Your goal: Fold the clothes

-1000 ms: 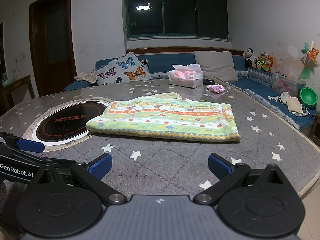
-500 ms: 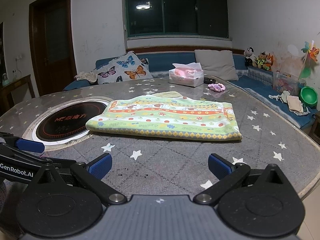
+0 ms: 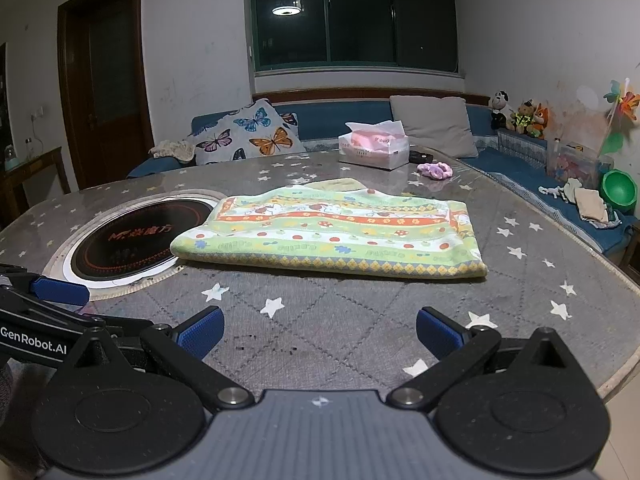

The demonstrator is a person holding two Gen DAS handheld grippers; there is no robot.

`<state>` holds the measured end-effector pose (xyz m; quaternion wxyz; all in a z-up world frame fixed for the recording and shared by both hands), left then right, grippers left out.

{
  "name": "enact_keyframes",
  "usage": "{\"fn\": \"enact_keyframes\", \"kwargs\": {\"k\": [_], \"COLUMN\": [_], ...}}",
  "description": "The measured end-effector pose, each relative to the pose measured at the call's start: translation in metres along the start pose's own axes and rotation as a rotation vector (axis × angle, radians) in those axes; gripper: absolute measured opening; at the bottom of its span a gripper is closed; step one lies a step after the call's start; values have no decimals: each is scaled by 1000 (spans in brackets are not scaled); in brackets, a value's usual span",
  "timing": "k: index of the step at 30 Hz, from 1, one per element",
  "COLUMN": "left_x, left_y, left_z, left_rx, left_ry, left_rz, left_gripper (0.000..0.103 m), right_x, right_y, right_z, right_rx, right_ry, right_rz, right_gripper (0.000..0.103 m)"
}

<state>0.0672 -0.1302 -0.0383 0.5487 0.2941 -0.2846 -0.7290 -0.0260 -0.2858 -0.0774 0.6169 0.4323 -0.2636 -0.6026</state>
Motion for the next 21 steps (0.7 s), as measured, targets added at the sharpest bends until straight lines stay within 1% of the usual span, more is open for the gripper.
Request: {"fn": "enact_keyframes", "kwargs": {"k": [21], "left_x": [4], "left_y": [14], "left_z": [-20], "left_rx": [-19], "left_ry": [15], "left_rz": [-31], "left_gripper": [103], "right_x": [11], "right_y": [6], "right_z": [-21], "right_rx": [-32], "right_ry": [-9], "right_rz": [-12], "right_gripper": [103]}}
Point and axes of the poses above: each gripper's, at about its wrist camera, not at the fingertips, and z roughly against the way its jaws point, x to its right, y to its top, the point moved 3 cm from there along -z, roughly the way its jaws point, and after that the axes turned 15 degrees about y, right-handed, at the moved point
